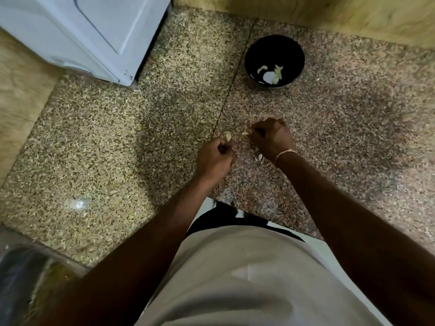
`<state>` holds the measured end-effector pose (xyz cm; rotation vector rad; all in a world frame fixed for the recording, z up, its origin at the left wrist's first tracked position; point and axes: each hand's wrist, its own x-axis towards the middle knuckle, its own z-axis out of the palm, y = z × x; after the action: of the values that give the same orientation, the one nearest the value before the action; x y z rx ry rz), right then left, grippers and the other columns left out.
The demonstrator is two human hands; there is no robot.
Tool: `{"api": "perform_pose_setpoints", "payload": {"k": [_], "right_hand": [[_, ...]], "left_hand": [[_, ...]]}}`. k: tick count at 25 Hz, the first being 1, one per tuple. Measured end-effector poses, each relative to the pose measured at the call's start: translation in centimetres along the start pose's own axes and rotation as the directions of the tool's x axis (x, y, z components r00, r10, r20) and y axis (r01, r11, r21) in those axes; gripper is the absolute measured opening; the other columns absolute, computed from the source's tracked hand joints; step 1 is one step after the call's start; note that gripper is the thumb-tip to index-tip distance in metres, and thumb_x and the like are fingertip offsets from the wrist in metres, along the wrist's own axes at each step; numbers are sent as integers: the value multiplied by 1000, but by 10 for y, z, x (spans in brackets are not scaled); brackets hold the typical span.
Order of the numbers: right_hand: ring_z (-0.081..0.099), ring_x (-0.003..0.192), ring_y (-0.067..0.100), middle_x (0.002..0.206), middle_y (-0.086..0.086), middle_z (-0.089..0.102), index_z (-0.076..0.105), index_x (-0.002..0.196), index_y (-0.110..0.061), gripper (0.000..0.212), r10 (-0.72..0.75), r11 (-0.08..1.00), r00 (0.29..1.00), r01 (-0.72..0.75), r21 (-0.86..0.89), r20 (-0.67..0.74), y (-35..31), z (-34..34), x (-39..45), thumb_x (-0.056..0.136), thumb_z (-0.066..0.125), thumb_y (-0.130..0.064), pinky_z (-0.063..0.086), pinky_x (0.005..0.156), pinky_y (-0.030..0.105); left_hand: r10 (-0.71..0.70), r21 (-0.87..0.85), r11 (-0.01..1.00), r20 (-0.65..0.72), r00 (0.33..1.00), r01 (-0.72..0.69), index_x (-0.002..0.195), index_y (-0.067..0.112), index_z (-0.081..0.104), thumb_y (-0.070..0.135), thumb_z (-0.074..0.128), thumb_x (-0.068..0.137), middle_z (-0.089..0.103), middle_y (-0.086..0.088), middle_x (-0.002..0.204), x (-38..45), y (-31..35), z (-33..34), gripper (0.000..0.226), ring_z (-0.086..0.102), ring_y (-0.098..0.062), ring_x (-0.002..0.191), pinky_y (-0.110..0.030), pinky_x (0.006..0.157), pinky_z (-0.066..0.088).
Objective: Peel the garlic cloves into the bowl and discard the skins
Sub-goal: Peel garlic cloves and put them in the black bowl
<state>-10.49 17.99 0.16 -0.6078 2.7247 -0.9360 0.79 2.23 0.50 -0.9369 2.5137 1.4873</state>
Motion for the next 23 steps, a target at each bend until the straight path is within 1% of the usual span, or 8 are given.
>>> {"api": "perform_pose_setpoints", "payload": {"k": [2, 4, 7, 9, 13, 17, 20, 23], "right_hand": [[69, 92, 32, 98, 13, 76, 80, 103, -13, 16, 37, 999, 998, -36, 17, -41, 1, -7, -11, 95, 66, -15, 48, 83, 27], [72, 92, 33, 101, 14, 77, 79, 105, -12, 21, 129, 992, 990, -128, 21, -51, 7, -17, -28, 92, 63, -8, 59, 82, 37], [68, 86, 34, 95, 16, 71, 76, 95, -10, 20, 242, 961, 970, -244, -130, -38, 13, -21, -60, 90, 58, -5, 49, 67, 30], [63, 78, 33, 87, 17, 65, 73, 85, -7, 15, 219, 960, 974, -226, -163, -59, 0, -15, -75, 88, 59, -3, 38, 63, 28], [62, 75, 25, 85, 12, 66, 76, 94, -9, 19, 111, 981, 993, -116, -154, -41, -16, -4, -68, 93, 59, -3, 53, 67, 35], [60, 70, 25, 83, 10, 64, 67, 79, -11, 19, 224, 959, 972, -233, -163, -69, -1, -12, -69, 91, 55, -3, 45, 59, 30], [62, 76, 26, 88, 9, 65, 72, 87, -10, 21, 159, 976, 987, -157, -151, -1, -7, -5, -70, 91, 53, 0, 53, 66, 33], [64, 77, 24, 91, 7, 67, 74, 92, -11, 19, 148, 981, 989, -149, -122, -14, -2, -4, -62, 94, 57, -2, 52, 65, 29]], "left_hand": [[-42, 19, 999, 46, 998, 41, 93, 17, 72, 22, 70, 94, 75, -2, 82, 2, -1, 6, 5, 73, -24, 75, -48, 71, 62], [-66, 70, 996, 66, 996, 61, 99, 14, 72, 14, 68, 93, 76, -5, 91, 1, 2, 16, 7, 73, -26, 83, -46, 77, 62], [-45, 107, 994, 130, 990, 31, 108, 12, 70, 9, 65, 95, 74, -7, 105, -1, 13, 37, 15, 69, -23, 93, -39, 81, 59], [5, 132, 991, 154, 988, -26, 114, 12, 69, 12, 64, 97, 72, -5, 113, -2, 23, 55, 18, 65, -20, 97, -29, 80, 52], [107, 76, 990, 117, 987, -116, 112, 12, 72, 12, 64, 97, 69, 4, 103, 0, 28, 70, 17, 60, -11, 88, -2, 60, 36], [51, 14, 999, 82, 995, -52, 105, 23, 68, 9, 62, 99, 67, 14, 92, 1, 9, 45, 16, 61, 6, 78, -3, 57, 40], [9, 15, 1000, 100, 995, -10, 101, 25, 68, 10, 63, 98, 67, 14, 89, 3, 4, 38, 16, 65, -2, 79, -18, 62, 48], [29, 80, 996, 110, 994, -38, 104, 21, 70, 9, 64, 98, 68, 13, 90, 1, 8, 37, 15, 65, -2, 79, -15, 57, 46]]}}
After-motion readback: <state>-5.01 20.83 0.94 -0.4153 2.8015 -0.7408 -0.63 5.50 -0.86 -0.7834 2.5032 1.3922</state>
